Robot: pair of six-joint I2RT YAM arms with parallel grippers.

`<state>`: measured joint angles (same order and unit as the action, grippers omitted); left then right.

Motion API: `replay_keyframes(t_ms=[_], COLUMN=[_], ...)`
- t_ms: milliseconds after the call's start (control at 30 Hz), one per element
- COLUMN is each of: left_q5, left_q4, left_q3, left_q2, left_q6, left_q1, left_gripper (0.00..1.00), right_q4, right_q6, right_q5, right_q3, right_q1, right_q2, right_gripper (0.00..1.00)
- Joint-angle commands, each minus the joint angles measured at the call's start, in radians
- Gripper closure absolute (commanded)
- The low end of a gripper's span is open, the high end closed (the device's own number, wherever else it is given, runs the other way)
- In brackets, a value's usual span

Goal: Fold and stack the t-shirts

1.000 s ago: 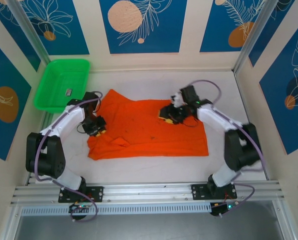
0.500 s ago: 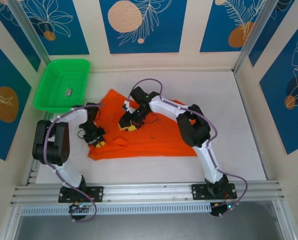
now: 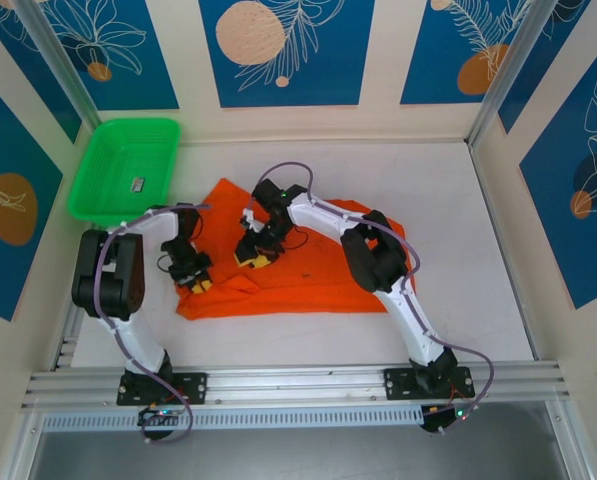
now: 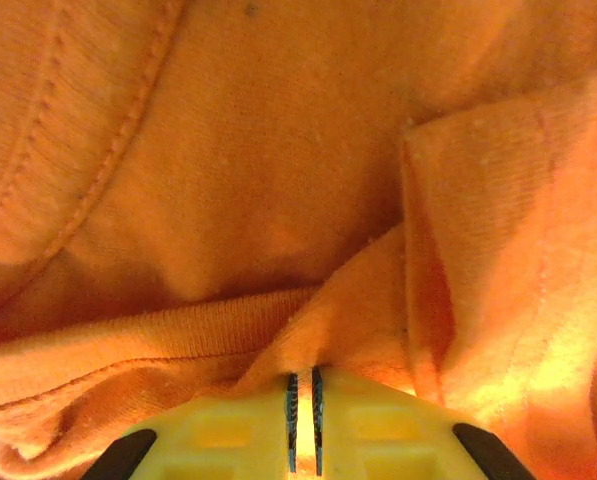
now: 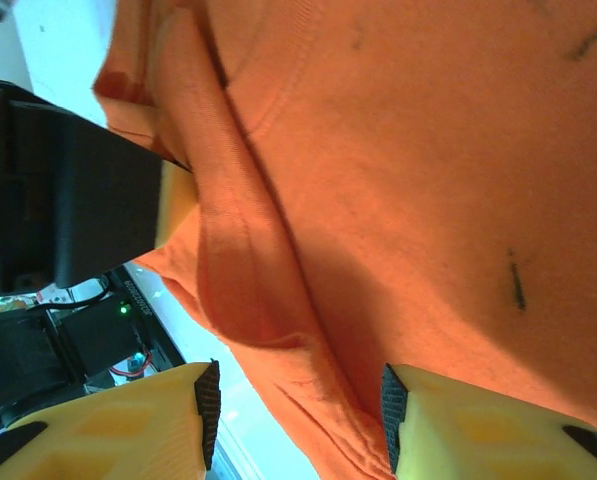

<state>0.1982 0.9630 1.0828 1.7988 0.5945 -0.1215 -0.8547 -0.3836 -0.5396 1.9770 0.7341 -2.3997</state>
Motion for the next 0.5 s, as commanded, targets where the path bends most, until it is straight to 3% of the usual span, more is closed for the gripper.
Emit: replay_keyframes(t_ms=[0, 467], left_q5=[-0.011, -0.011], left_q4=[0.042, 0.047], left_q3=[0.018, 0.017], left_q2=[0.004, 0.007], left_q6=[-0.014, -0.027], left_q1=[0.012, 0.011], left_gripper=[0.86, 0.86], right_q4=[-0.046, -0.079], right_q6=[0.018, 0.014], right_q5=[-0.014, -0.033], right_q3=[0.036, 0.078], right_q1=[0.014, 0.034], right_q2=[-0.018, -0.063], right_gripper=[0.51, 0.55])
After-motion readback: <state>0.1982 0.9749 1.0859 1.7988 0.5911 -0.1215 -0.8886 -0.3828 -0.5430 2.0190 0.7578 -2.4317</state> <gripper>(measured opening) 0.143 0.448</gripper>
